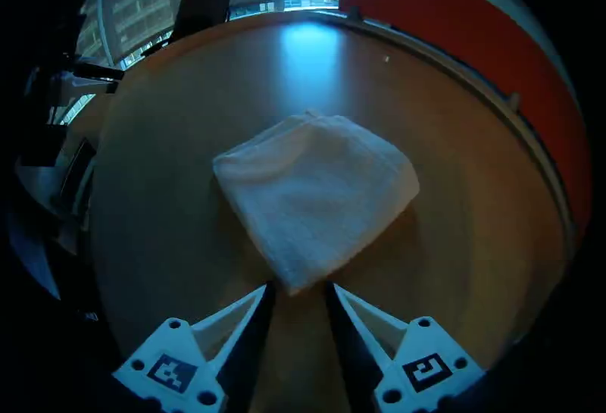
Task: Fold towel
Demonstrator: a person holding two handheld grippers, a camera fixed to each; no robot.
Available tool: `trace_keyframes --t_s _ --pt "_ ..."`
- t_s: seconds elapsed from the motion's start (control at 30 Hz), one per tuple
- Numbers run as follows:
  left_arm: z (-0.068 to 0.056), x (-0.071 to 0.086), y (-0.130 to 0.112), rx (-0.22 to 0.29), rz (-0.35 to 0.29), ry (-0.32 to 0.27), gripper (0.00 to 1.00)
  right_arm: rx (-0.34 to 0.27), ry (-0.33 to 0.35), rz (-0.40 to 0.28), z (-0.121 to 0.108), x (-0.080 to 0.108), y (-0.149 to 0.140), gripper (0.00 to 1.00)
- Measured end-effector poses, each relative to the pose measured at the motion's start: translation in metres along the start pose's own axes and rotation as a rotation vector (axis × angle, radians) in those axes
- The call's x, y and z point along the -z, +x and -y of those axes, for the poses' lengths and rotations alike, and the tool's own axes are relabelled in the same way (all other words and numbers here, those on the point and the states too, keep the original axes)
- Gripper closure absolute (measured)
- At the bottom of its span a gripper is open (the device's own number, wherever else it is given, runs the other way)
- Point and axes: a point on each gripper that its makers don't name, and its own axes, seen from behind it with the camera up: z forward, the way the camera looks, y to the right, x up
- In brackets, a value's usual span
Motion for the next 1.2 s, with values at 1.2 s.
trace_keyframes --t_s 1.2 --pt "-0.006 -0.007 0.02 -0.021 -0.048 -0.032 0.1 0.054 0.008 -0.149 -0.012 0.048 0.116 0.95"
